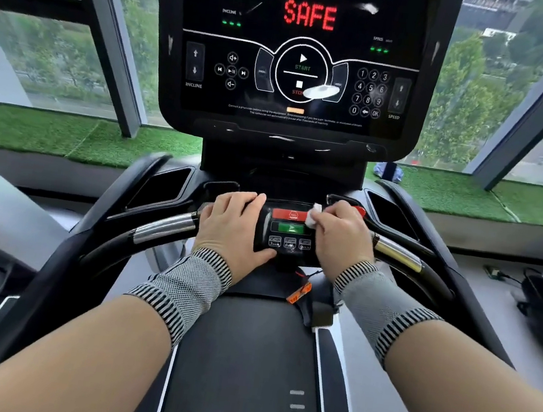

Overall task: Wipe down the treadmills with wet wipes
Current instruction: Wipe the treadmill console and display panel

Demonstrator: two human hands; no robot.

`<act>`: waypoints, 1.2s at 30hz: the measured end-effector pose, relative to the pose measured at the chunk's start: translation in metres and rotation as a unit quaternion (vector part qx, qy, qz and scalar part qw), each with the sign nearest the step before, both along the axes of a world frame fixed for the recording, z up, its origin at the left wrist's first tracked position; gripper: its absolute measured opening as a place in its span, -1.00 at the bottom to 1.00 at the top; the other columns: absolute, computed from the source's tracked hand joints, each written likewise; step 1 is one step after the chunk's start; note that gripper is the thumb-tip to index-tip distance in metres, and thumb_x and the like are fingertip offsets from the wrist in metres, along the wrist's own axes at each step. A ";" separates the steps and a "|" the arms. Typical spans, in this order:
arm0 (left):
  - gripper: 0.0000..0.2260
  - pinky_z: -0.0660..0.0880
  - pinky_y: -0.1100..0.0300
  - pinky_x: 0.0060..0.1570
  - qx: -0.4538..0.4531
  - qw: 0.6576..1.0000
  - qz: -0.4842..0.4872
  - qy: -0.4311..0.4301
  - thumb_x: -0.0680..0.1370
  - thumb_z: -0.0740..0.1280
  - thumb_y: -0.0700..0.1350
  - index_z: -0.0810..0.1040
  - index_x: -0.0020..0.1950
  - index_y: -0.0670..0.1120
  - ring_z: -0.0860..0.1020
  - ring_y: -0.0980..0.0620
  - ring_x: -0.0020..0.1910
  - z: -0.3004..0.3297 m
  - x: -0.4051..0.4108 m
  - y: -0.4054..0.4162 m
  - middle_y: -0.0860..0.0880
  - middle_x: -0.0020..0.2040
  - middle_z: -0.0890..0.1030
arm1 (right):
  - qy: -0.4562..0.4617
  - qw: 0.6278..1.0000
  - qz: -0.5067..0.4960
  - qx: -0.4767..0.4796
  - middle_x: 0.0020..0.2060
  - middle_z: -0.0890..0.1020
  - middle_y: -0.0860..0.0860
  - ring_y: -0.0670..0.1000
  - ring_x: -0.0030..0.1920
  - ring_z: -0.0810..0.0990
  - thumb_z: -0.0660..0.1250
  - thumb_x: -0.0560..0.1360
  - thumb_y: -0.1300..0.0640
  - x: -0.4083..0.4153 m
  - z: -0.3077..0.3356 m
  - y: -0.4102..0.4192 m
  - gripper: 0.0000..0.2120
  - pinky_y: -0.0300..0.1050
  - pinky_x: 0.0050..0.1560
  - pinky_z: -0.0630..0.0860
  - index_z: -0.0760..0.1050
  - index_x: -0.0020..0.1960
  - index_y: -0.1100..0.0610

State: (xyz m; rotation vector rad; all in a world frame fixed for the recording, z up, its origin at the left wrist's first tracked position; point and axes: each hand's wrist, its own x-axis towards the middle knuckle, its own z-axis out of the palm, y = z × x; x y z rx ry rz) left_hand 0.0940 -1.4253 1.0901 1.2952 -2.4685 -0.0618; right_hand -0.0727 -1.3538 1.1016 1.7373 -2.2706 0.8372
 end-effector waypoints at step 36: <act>-0.10 0.11 -0.02 0.39 0.014 0.999 0.007 -0.038 0.39 0.37 0.30 0.01 0.56 0.00 0.11 0.00 0.44 -0.008 0.038 -0.008 0.08 0.48 0.18 | -0.037 0.999 0.021 0.005 -0.04 0.49 -0.01 -0.04 0.00 0.38 0.20 0.57 0.21 0.041 0.000 -0.022 -0.79 -0.22 -0.02 0.30 0.60 0.06 0.16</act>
